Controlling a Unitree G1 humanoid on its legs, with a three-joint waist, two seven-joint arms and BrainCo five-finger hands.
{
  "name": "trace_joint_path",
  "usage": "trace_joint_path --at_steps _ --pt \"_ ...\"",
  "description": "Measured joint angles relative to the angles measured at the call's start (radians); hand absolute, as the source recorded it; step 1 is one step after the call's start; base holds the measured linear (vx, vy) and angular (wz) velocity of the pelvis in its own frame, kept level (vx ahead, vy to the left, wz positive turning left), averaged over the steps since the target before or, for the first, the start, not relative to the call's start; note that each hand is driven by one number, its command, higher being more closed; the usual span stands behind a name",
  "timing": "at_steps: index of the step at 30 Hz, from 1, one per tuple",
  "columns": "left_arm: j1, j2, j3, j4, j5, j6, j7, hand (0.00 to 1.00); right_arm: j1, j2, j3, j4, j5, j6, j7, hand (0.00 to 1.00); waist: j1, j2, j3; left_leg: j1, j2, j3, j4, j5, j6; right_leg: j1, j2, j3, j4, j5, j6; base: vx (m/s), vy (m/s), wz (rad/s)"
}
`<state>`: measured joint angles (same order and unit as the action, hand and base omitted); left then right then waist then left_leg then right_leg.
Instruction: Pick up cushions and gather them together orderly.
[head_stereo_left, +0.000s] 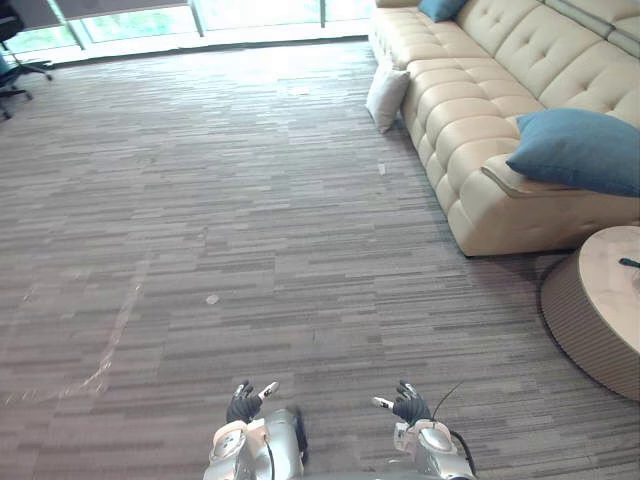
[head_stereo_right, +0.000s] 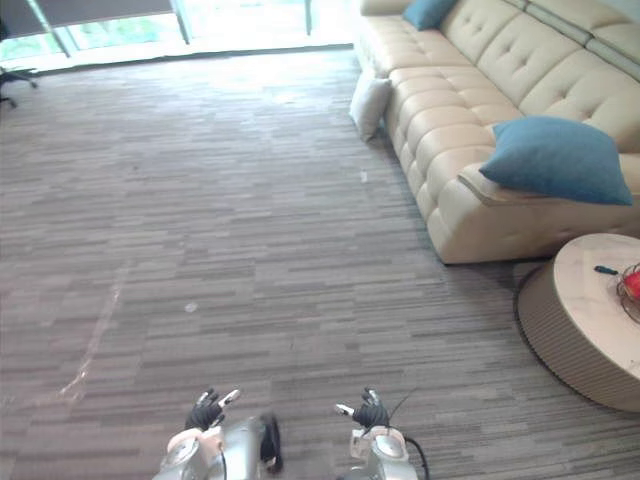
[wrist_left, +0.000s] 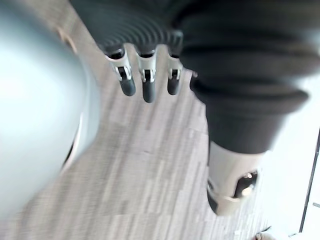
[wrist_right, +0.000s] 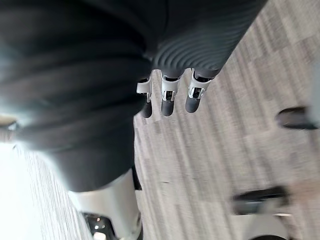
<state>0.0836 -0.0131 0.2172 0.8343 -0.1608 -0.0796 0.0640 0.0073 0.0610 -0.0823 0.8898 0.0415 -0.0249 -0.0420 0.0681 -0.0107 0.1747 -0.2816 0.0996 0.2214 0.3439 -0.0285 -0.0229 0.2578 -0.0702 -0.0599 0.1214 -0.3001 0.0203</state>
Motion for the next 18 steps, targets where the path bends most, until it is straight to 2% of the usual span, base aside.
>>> trace_joint_path --at_steps 1,2,3,4,5,6,7,8,9,10,11,12,13,14,15,16,17,18 --pt "0.0 0.01 -0.001 0.0 0.0 0.001 0.002 0.0 0.003 0.001 0.008 -0.004 0.0 -0.002 0.001 0.0 -0.01 -0.016 -0.009 -0.003 -0.008 0.015 0.034 -0.033 0.026 -0.01 -0.023 0.01 0.031 0.006 0.008 0.57 0.226 -0.36" --pt "-0.001 0.013 -0.001 0.002 -0.001 0.004 0.003 0.0 0.012 0.0 0.008 -0.006 0.0 -0.003 0.002 0.0 -0.01 -0.021 -0.012 0.002 -0.013 0.032 0.077 -0.084 0.04 -0.042 -0.043 0.022 0.118 0.016 0.026 0.67 0.3 -0.28" --pt "-0.001 0.021 -0.015 0.005 -0.001 0.006 0.004 0.0 0.016 0.006 0.006 -0.007 0.0 -0.003 0.0 0.0 -0.009 -0.032 -0.014 0.041 -0.033 0.048 0.079 -0.132 0.048 -0.107 -0.067 0.033 0.309 0.028 0.047 0.63 0.305 -0.25" --pt "-0.003 0.026 -0.024 0.005 -0.005 0.007 0.004 0.0 0.023 0.003 0.007 -0.007 -0.001 -0.004 0.001 0.0 -0.011 -0.038 -0.007 0.079 -0.048 0.056 0.069 -0.158 0.053 -0.182 -0.088 0.043 0.485 0.068 0.084 0.59 0.275 -0.14" --pt "-0.007 0.031 -0.031 0.013 -0.019 0.01 0.007 0.0 0.035 -0.002 0.005 -0.008 -0.001 -0.004 0.001 0.0 -0.015 -0.044 0.001 0.138 -0.07 0.061 0.051 -0.188 0.055 -0.283 -0.112 0.057 0.722 0.129 0.099 0.57 0.228 -0.04" --pt "-0.013 0.03 -0.042 0.033 -0.029 0.021 0.015 0.0 0.039 -0.002 0.007 -0.026 -0.002 -0.004 0.002 0.0 -0.02 -0.036 0.007 0.231 -0.086 0.056 0.022 -0.221 0.058 -0.364 -0.111 0.058 0.895 0.123 0.098 0.57 0.2 0.04" --pt "-0.019 0.027 -0.051 0.04 -0.031 0.022 0.019 0.0 0.044 -0.003 0.007 -0.045 0.0 -0.004 0.002 0.0 -0.027 -0.025 0.011 0.289 -0.089 0.052 -0.005 -0.236 0.064 -0.399 -0.107 0.037 0.933 0.11 0.089 0.68 0.175 0.15" --pt "-0.016 0.021 -0.067 0.044 -0.037 0.023 0.02 0.0 0.053 -0.003 0.007 -0.058 -0.001 -0.009 0.002 0.0 -0.037 -0.009 0.009 0.361 -0.092 0.046 -0.053 -0.255 0.066 -0.461 -0.104 -0.014 0.929 0.078 0.075 0.69 0.133 0.17" --pt "-0.021 0.017 -0.084 0.044 -0.037 0.022 0.02 0.0 0.052 -0.002 0.006 -0.077 -0.001 -0.013 0.002 0.0 -0.039 -0.005 0.009 0.426 -0.094 0.04 -0.099 -0.273 0.063 -0.546 -0.104 -0.087 0.873 0.056 0.059 0.69 0.115 0.19" --pt "-0.025 0.016 -0.088 0.047 -0.037 0.022 0.019 0.0 0.05 -0.002 0.006 -0.086 -0.001 -0.015 0.004 0.0 -0.041 -0.006 0.011 0.452 -0.093 0.034 -0.116 -0.283 0.063 -0.587 -0.102 -0.124 0.814 0.054 0.052 0.57 0.05 0.29" --pt "-0.034 0.015 -0.089 0.064 -0.037 0.024 0.019 0.0 0.038 -0.004 0.001 -0.088 -0.001 -0.017 0.004 0.0 -0.053 -0.008 0.015 0.499 -0.093 0.018 -0.151 -0.296 0.061 -0.631 -0.095 -0.182 0.682 0.058 0.039 0.46 0.014 0.4" --pt "-0.034 0.014 -0.091 0.074 -0.037 0.025 0.019 0.0 0.029 -0.005 -0.009 -0.085 -0.001 -0.016 0.004 0.0 -0.067 -0.01 0.014 0.543 -0.093 0.005 -0.183 -0.306 0.058 -0.645 -0.079 -0.203 0.543 0.09 0.042 0.62 -0.02 0.63" --pt "-0.034 0.016 -0.098 0.086 -0.037 0.026 0.019 0.0 0.029 -0.007 -0.026 -0.084 -0.001 -0.021 0.004 0.0 -0.08 -0.011 0.014 0.599 -0.094 -0.021 -0.219 -0.319 0.057 -0.657 -0.053 -0.204 0.368 0.148 0.039 0.71 -0.079 0.68" --pt "-0.03 0.017 -0.099 0.09 -0.036 0.026 0.019 0.0 0.029 -0.011 -0.031 -0.085 -0.001 -0.023 0.004 0.0 -0.082 -0.015 0.012 0.632 -0.099 -0.043 -0.229 -0.328 0.052 -0.658 -0.041 -0.19 0.285 0.182 0.031 0.93 -0.139 0.86" --pt "-0.016 0.006 -0.094 0.088 -0.037 0.026 0.019 0.0 0.032 -0.028 -0.031 -0.08 -0.001 -0.02 0.004 0.0 -0.085 -0.012 0.004 0.668 -0.092 -0.094 -0.198 -0.333 0.052 -0.654 -0.018 -0.131 0.324 0.307 -0.067 0.97 -0.178 0.68" --pt "-0.017 -0.01 -0.076 0.085 -0.036 0.026 0.019 0.0 0.029 -0.04 -0.034 -0.081 -0.002 -0.019 0.005 0.0 -0.077 0.015 -0.007 0.652 -0.067 -0.111 -0.128 -0.324 0.038 -0.651 -0.013 -0.147 0.378 0.249 -0.083 0.81 -0.158 0.51" --pt "-0.017 -0.013 -0.076 0.086 -0.037 0.025 0.018 0.0 0.026 -0.046 -0.033 -0.081 -0.002 -0.017 0.003 0.0 -0.072 0.028 -0.007 0.628 -0.051 -0.118 -0.061 -0.311 0.016 -0.645 -0.017 -0.158 0.402 0.219 -0.086 0.77 -0.165 0.31" --pt "-0.021 -0.015 -0.071 0.086 -0.037 0.026 0.019 0.0 0.024 -0.049 -0.03 -0.082 -0.002 -0.013 0.003 0.0 -0.075 0.042 0.0 0.557 -0.034 -0.131 0.121 -0.263 -0.049 -0.617 -0.016 -0.174 0.419 0.169 -0.088 0.74 -0.167 0.27"
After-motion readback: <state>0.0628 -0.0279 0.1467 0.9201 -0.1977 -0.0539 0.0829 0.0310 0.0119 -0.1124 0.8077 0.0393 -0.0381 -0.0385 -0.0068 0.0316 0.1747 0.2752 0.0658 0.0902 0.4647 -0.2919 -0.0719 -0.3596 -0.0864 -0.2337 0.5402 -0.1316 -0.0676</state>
